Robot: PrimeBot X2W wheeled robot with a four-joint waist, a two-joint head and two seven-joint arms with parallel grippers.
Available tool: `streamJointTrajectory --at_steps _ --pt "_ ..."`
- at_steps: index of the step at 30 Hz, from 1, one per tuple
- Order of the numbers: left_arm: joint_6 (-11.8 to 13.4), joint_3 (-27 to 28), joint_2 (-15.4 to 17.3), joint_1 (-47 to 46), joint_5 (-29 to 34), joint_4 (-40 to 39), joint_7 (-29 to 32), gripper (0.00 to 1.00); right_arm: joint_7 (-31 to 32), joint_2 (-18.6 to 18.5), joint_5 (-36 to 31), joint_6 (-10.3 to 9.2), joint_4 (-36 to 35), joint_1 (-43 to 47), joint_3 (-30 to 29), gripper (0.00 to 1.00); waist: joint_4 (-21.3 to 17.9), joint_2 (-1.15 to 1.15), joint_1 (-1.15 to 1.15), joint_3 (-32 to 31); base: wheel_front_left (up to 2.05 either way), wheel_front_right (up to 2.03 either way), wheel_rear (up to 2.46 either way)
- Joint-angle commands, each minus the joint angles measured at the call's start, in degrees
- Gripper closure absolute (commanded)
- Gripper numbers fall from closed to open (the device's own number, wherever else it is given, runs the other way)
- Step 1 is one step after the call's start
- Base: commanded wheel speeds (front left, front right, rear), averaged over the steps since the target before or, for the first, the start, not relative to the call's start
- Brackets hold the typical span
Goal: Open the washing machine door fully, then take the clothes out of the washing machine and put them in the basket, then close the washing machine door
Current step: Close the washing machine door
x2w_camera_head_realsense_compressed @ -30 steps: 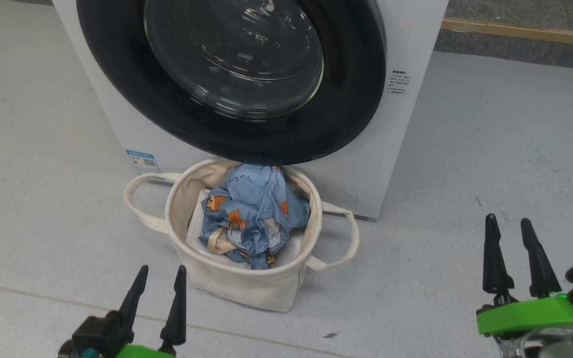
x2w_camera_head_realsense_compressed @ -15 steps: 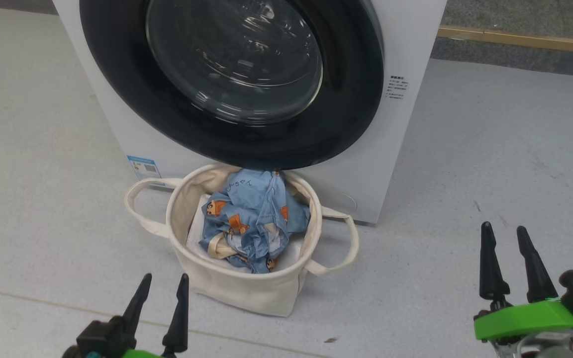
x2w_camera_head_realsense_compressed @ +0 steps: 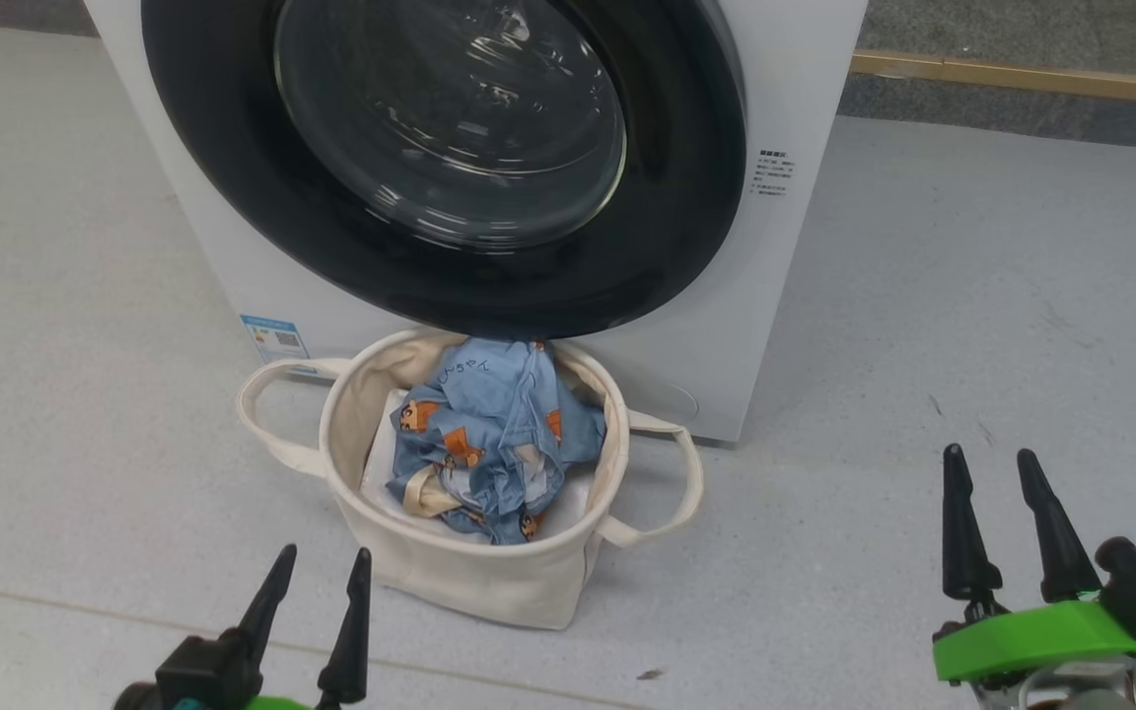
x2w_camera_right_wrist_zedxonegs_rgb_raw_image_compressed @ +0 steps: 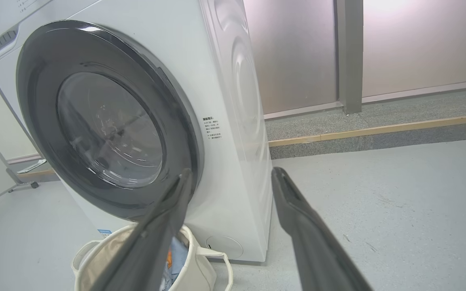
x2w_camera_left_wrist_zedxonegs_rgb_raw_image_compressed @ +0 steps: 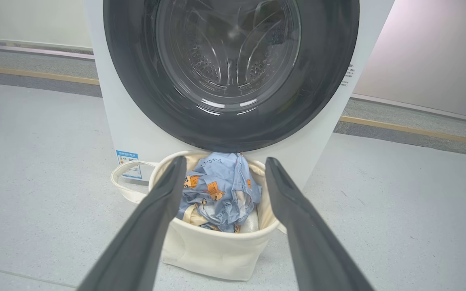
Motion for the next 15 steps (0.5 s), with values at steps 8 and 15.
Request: streamJointTrajectory --at_steps 8,15 --pt "-0.2 2.3 0.3 -1.4 1.0 -2.4 -0.7 0.0 -0.1 -0.3 -1.2 -0.01 -2.0 -1.4 1.6 0.0 0.0 0.0 0.0 0.2 0.0 0.0 0.0" --pt "-0.2 2.4 -0.1 -1.3 -0.1 -1.4 -0.7 0.0 -0.1 -0.3 -1.0 -0.01 -2.1 -1.4 1.5 0.0 0.1 0.0 0.0 -0.2 0.0 0.0 0.0"
